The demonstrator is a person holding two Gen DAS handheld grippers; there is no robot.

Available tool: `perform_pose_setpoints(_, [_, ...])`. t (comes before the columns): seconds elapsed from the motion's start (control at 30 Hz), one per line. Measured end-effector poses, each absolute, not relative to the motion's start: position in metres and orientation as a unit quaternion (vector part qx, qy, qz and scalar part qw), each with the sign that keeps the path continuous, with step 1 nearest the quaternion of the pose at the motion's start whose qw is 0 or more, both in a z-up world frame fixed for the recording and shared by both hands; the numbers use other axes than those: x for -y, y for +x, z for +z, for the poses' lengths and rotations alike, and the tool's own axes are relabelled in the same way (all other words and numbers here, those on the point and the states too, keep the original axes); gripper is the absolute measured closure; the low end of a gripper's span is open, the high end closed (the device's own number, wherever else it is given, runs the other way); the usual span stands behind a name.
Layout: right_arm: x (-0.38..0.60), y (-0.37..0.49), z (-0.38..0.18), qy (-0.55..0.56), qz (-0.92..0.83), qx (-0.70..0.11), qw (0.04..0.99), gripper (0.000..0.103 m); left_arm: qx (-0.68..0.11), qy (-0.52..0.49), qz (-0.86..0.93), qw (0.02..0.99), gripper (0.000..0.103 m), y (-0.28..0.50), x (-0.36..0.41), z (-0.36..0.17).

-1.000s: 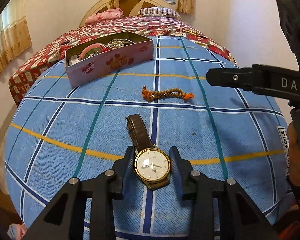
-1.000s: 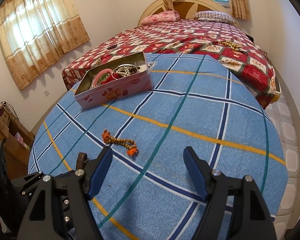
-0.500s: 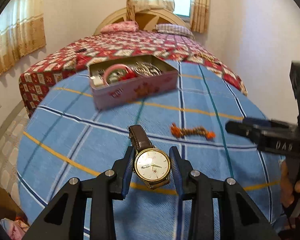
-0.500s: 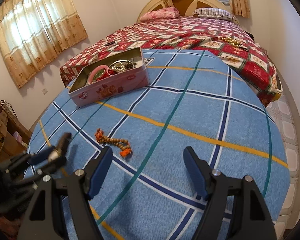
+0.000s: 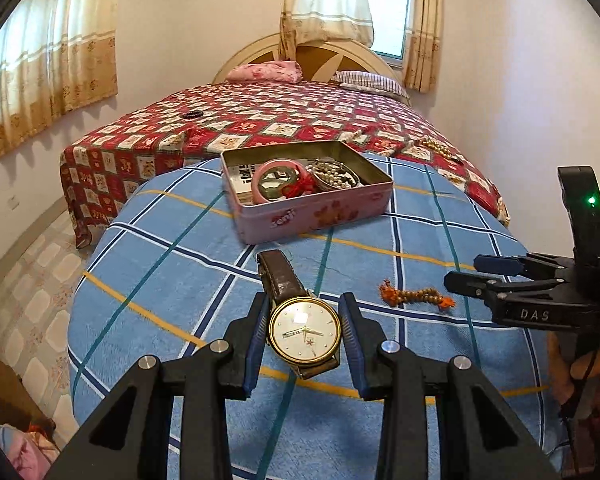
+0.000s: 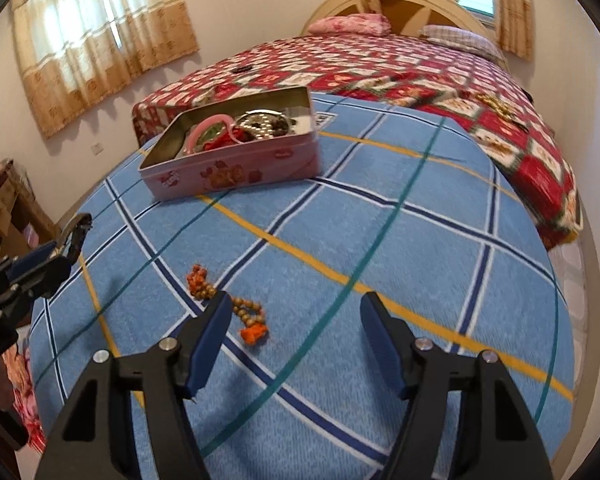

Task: Organize jewelry
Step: 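Grasp the gold watch with the left tool while the right tool grasps the orange bead bracelet, then carry the watch and bead bracelet into the tin and open both tools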

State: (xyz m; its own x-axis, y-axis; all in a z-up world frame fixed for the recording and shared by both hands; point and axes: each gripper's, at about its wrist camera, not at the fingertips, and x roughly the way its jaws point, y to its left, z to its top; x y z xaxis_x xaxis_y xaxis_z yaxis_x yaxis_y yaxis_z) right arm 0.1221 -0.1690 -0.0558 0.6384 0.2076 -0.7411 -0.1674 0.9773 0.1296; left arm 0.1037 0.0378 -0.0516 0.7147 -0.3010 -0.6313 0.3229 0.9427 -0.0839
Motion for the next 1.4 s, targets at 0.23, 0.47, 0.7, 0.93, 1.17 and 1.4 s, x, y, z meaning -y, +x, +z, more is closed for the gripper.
perform_pose_setpoints(0.23, [0.131,0.135,-0.071,-0.047,0.164,-0.441,0.881,0.033,-0.338,0.012,-0.173,0.925,0.067,0.103,-0.039,-0.052])
perform_pose_setpoints(0.47, [0.111,0.136,-0.079,-0.098,0.162,-0.445,0.875,0.054,-0.338,0.005,-0.173,0.925,0.067,0.104,-0.043,-0.052])
perform_pose_setpoints(0.7, [0.115,0.136,-0.078,-0.089,0.157,-0.450,0.875,0.094,-0.341,0.006,-0.178,0.923,0.067,0.106,-0.040,-0.054])
perform_pose_setpoints(0.93, [0.141,0.137,-0.068,-0.010,0.144,-0.449,0.882,0.095,-0.345,0.001,-0.173,0.923,0.067,0.109,-0.042,-0.056])
perform_pose_setpoints(1.17, [0.172,0.131,-0.037,0.083,0.139,-0.410,0.897,0.095,-0.345,-0.004,-0.176,0.922,0.067,0.113,-0.039,-0.058])
perform_pose_setpoints(1.4, [0.187,0.128,-0.012,0.120,0.138,-0.367,0.912,0.095,-0.345,-0.008,-0.175,0.922,0.067,0.116,-0.038,-0.058])
